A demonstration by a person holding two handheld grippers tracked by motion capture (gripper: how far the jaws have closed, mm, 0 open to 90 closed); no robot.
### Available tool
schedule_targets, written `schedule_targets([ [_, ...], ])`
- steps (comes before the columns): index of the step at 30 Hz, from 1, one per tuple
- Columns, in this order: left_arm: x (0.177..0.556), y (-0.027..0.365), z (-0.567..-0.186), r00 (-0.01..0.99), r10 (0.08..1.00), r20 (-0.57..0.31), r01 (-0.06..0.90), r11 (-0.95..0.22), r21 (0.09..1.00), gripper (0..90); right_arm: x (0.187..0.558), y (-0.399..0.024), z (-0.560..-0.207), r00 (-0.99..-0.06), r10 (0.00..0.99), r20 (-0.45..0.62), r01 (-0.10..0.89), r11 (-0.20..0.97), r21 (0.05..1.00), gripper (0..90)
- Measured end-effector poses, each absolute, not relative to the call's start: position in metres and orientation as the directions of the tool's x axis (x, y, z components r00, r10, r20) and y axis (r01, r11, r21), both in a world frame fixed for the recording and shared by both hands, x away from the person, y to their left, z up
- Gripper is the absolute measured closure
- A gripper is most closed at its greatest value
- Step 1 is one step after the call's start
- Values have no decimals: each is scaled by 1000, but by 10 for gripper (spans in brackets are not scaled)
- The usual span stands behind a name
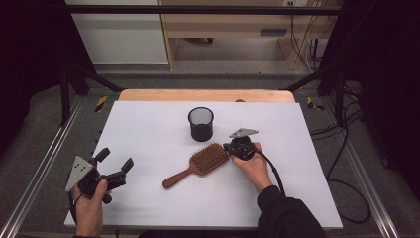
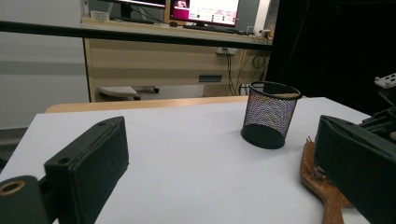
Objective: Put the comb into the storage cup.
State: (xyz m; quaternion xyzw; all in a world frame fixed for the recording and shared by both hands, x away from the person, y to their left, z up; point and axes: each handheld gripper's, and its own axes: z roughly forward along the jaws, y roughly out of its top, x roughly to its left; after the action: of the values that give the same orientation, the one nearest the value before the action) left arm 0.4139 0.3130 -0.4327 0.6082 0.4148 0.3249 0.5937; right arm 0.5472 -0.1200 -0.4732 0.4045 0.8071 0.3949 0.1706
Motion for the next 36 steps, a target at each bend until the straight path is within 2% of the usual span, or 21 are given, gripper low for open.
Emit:
schedule_targets([
  [26, 412, 316, -431, 432, 897, -91, 113, 47, 992, 36, 535, -52, -477, -692, 720, 50, 469, 397, 789, 900],
  [36, 413, 316, -433, 427, 897, -119, 135, 66, 989, 38, 528, -41, -476, -685, 724, 84, 498, 380, 779, 900],
])
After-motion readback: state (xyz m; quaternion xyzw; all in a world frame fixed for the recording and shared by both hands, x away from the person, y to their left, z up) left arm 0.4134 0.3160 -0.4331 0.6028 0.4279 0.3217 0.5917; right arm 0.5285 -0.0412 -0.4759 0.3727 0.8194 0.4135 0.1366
